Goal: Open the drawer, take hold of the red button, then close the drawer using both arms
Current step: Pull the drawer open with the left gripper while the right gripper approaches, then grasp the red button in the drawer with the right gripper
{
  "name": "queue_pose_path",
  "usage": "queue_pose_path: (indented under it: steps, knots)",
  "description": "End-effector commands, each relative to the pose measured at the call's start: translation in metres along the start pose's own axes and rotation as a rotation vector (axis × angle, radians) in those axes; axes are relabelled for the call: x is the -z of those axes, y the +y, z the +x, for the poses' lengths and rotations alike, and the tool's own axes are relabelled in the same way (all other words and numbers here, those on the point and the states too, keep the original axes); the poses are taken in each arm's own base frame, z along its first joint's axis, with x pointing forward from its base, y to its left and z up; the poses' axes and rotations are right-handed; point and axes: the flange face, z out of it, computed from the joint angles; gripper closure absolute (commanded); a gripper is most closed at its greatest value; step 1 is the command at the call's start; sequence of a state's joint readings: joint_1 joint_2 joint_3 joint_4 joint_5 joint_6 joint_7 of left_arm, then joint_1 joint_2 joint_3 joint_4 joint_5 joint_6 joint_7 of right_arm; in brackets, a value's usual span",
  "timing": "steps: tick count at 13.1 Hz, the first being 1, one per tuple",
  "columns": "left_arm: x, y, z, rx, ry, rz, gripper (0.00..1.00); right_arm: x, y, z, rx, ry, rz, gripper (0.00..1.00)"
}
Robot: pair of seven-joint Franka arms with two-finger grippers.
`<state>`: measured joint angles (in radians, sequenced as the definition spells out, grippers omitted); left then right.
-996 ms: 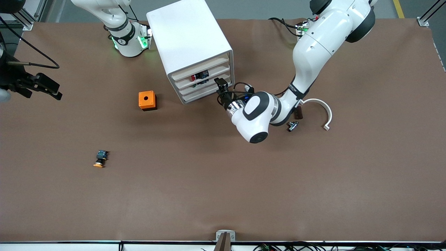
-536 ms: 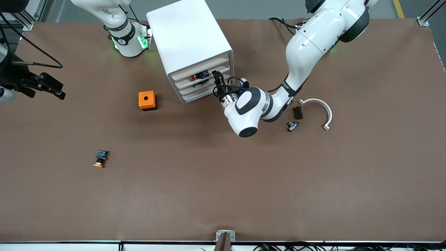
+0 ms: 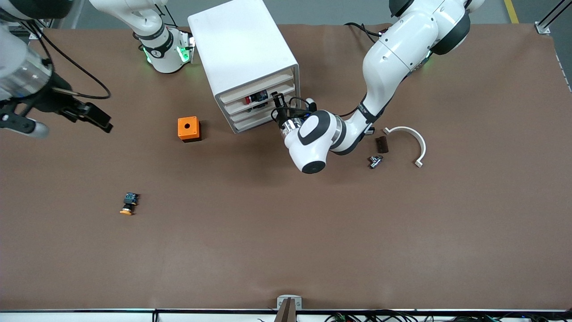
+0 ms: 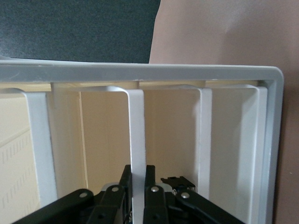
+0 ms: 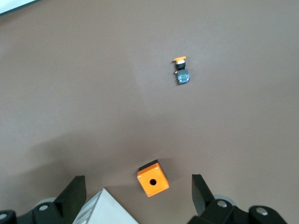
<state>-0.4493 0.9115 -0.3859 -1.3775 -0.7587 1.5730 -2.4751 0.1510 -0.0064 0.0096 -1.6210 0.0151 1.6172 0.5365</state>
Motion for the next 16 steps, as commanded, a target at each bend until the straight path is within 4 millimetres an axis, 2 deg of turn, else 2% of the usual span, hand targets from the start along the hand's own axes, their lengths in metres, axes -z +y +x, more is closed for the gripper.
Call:
queue_pose_path:
  steps: [1,4,6,8,9,10,11,14,16]
  knots:
    - [0.034,0.004,0.007,-0.011,-0.036,-0.026,0.99,-0.024,-0.029,-0.002,-0.109,-0.060,0.012,0.00]
    - [0.099,0.012,0.020,-0.047,-0.137,-0.082,0.99,-0.048,-0.061,-0.012,-0.196,-0.120,0.020,0.00]
    - [0.136,0.019,0.031,-0.044,-0.211,-0.113,0.98,-0.067,-0.091,-0.025,-0.251,-0.142,0.002,0.00]
    - [0.144,0.022,0.032,-0.048,-0.245,-0.139,0.89,-0.085,-0.125,-0.044,-0.318,-0.160,-0.015,0.00]
    - [0.147,0.024,0.030,-0.058,-0.262,-0.156,0.71,-0.096,-0.142,-0.054,-0.353,-0.170,-0.028,0.00]
    - [0.147,0.025,0.030,-0.059,-0.266,-0.161,0.25,-0.107,-0.160,-0.066,-0.389,-0.176,-0.034,0.00]
    - [0.147,0.025,0.030,-0.059,-0.266,-0.161,0.01,-0.116,-0.175,-0.075,-0.422,-0.180,-0.035,0.00]
    - [0.154,0.018,0.031,-0.095,-0.269,-0.177,0.01,-0.145,-0.219,-0.105,-0.514,-0.181,-0.027,0.00]
    - [0.177,0.018,0.044,-0.158,-0.288,-0.210,0.01,-0.169,-0.240,-0.120,-0.560,-0.146,-0.050,0.00]
